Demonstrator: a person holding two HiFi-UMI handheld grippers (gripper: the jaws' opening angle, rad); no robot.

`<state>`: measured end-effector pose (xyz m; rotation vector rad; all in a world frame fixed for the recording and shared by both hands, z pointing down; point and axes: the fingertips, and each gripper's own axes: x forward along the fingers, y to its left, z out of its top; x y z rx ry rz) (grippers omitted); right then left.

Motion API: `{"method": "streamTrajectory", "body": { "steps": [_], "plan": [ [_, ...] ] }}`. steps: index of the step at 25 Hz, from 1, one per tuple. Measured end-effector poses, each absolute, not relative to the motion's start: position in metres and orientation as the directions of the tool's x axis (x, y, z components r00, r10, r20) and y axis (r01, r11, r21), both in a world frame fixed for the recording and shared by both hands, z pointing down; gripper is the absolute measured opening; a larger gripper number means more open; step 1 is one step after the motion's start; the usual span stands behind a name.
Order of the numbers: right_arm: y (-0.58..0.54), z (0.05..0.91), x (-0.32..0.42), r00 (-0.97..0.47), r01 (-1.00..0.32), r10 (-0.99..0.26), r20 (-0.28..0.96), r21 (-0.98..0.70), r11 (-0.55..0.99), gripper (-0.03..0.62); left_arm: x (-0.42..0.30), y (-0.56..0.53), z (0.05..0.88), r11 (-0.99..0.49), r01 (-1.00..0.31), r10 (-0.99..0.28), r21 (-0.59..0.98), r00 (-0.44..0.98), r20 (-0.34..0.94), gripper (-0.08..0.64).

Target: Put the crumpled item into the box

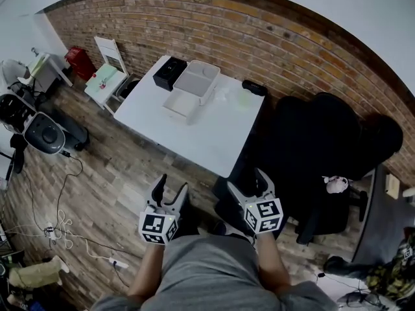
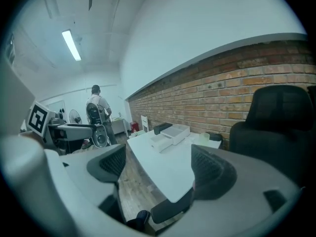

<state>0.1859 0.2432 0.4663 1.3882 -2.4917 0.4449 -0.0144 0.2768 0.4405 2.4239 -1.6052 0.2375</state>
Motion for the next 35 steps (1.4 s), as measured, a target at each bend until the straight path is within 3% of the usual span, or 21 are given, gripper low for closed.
{"method": "streamTrajectory", "body": {
  "steps": [29,35],
  "plan": [
    [0.118,0.454,0.111,-0.392,-0.917,-0.855,0.34,-0.067,0.394,0.403,-0.094,0.138,0.442,-0.492,-0.862,-0.826,0.124,0.507,0.245,0.272],
    [0.099,0.465,0.086,-0.324,-0.935,-0.875,0.359,0.022,0.355,0.403,-0.121,0.113,0.452,-0.526,-0.846,-0.808,0.085,0.528,0.262,0.272]
  ]
}}
